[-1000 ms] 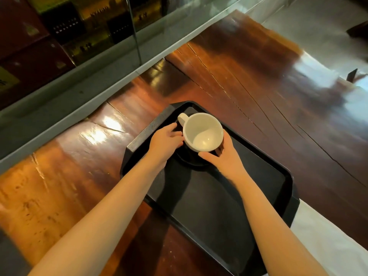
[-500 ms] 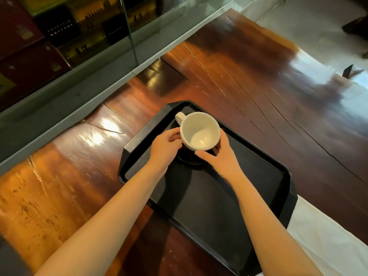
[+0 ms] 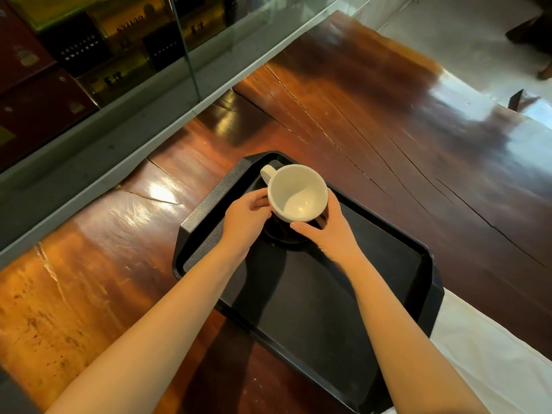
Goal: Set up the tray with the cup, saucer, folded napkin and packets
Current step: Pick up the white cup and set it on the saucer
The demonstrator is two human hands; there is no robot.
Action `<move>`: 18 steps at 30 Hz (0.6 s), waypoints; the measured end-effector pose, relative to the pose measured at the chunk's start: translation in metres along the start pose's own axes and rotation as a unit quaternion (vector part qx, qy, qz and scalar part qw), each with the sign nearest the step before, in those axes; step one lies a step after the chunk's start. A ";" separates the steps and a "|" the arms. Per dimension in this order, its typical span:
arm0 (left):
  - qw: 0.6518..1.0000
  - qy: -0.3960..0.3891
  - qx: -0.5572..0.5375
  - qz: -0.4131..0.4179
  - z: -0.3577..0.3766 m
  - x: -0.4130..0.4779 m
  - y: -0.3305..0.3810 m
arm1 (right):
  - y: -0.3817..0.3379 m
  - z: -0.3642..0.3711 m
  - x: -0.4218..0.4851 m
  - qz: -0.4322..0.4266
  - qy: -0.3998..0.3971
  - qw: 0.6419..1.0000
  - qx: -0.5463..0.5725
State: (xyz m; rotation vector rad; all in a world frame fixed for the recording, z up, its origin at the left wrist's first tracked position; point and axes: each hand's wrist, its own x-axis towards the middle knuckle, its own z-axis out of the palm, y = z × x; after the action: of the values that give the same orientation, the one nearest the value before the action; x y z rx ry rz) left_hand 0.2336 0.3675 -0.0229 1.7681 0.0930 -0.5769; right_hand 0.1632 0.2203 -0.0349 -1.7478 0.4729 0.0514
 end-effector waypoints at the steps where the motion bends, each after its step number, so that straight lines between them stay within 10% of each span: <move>1: 1.000 0.002 -0.001 -0.003 0.000 0.001 0.000 | 0.000 0.000 0.000 -0.001 0.000 1.000 0.001; 18: 0.999 0.009 0.035 -0.013 0.004 -0.003 0.005 | -0.008 -0.002 -0.002 -0.006 0.001 1.000 -0.002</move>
State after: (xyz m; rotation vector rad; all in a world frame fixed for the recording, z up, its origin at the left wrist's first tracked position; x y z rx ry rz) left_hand 0.2316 0.3627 -0.0179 1.8434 0.1092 -0.5885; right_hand 0.1638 0.2205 -0.0266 -1.7543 0.4632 0.0418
